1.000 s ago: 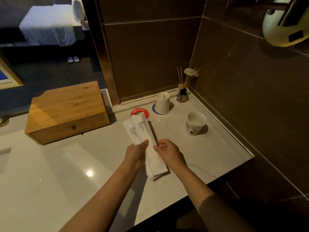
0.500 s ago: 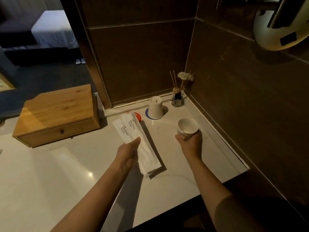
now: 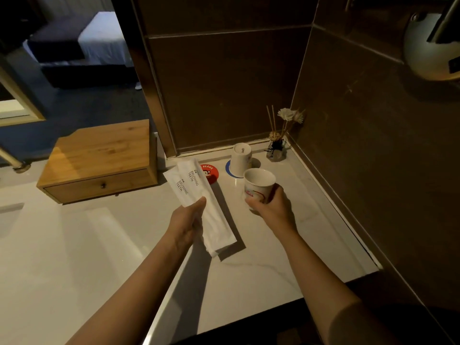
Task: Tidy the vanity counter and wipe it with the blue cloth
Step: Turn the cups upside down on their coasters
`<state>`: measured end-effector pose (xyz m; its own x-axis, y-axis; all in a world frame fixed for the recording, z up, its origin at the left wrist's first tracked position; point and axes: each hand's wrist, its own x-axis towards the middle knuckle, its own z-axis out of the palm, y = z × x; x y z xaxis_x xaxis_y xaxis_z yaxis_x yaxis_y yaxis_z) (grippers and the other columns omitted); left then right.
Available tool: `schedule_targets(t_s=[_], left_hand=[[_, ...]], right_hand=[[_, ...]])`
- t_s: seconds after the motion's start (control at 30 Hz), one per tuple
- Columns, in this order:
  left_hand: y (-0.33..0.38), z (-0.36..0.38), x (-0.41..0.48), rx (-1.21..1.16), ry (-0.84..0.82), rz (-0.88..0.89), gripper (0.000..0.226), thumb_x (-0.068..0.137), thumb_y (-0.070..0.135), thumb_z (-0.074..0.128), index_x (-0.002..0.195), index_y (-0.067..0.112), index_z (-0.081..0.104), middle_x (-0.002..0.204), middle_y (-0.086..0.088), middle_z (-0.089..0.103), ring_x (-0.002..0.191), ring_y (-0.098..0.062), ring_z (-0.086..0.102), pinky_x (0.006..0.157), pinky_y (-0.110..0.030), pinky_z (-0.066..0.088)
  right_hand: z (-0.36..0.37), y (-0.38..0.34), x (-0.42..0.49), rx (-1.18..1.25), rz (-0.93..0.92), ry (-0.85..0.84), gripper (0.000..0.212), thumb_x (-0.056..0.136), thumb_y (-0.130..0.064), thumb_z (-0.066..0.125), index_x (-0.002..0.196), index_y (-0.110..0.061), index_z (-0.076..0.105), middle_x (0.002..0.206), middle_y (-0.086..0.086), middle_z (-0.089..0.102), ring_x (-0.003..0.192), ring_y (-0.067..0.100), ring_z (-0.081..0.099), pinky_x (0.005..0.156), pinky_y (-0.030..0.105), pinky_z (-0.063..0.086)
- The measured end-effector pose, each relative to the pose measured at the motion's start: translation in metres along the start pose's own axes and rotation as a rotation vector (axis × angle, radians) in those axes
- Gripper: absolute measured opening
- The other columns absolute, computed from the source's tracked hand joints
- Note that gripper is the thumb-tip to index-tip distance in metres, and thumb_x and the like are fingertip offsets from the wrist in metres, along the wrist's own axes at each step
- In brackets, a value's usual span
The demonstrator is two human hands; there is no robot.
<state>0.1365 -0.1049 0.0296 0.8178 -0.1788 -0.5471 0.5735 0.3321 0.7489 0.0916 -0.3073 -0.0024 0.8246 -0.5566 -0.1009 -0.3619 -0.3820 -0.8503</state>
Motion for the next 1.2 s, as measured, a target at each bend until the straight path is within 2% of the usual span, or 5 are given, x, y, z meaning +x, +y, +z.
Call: schedule_targets(t_s=[0.2, 0.37, 0.6, 0.8, 1.2], left_hand=[[0.021, -0.025, -0.005, 0.020, 0.038, 0.085, 0.030, 0.081, 0.009, 0.066, 0.103, 0.026, 0.055, 0.110, -0.011, 0.062, 0.101, -0.031, 0.063, 0.087, -0.058, 0.050], [0.045, -0.050, -0.007, -0.028, 0.080, 0.153, 0.028, 0.082, 0.007, 0.064, 0.103, 0.025, 0.056, 0.108, -0.008, 0.063, 0.099, -0.028, 0.063, 0.085, -0.054, 0.051], [0.063, -0.078, -0.011, -0.050, 0.156, 0.161, 0.047, 0.083, 0.011, 0.064, 0.126, 0.019, 0.047, 0.118, -0.011, 0.058, 0.104, -0.030, 0.059, 0.092, -0.058, 0.045], [0.066, -0.092, -0.008, -0.123, 0.138, 0.126, 0.047, 0.084, 0.009, 0.063, 0.127, 0.018, 0.047, 0.118, -0.012, 0.058, 0.107, -0.032, 0.058, 0.095, -0.059, 0.044], [0.067, -0.103, 0.003, -0.108, 0.127, 0.110, 0.046, 0.081, 0.013, 0.067, 0.122, 0.022, 0.049, 0.112, -0.009, 0.061, 0.101, -0.030, 0.062, 0.084, -0.054, 0.051]], right_hand=[[0.030, -0.037, 0.012, 0.065, 0.050, -0.264, 0.087, 0.048, -0.074, 0.061, 0.125, -0.039, 0.040, 0.130, -0.004, 0.055, 0.117, 0.023, 0.054, 0.095, 0.055, 0.046], [0.057, -0.055, 0.027, 0.100, 0.021, -0.347, 0.078, 0.056, -0.077, 0.058, 0.124, -0.043, 0.044, 0.129, -0.005, 0.053, 0.119, 0.024, 0.051, 0.098, 0.059, 0.043], [0.078, -0.102, 0.060, -0.208, -0.071, -0.217, 0.063, 0.062, -0.058, 0.072, 0.110, -0.034, 0.040, 0.116, 0.004, 0.054, 0.102, 0.024, 0.055, 0.088, 0.048, 0.052], [0.092, -0.135, 0.078, -0.540, -0.274, -0.214, 0.067, 0.072, -0.031, 0.076, 0.129, -0.019, 0.042, 0.130, 0.014, 0.049, 0.118, 0.035, 0.049, 0.097, 0.048, 0.048], [0.135, -0.130, 0.080, -0.526, -0.247, -0.160, 0.079, 0.074, -0.026, 0.076, 0.137, -0.014, 0.030, 0.139, 0.013, 0.040, 0.127, 0.032, 0.038, 0.103, 0.046, 0.040]])
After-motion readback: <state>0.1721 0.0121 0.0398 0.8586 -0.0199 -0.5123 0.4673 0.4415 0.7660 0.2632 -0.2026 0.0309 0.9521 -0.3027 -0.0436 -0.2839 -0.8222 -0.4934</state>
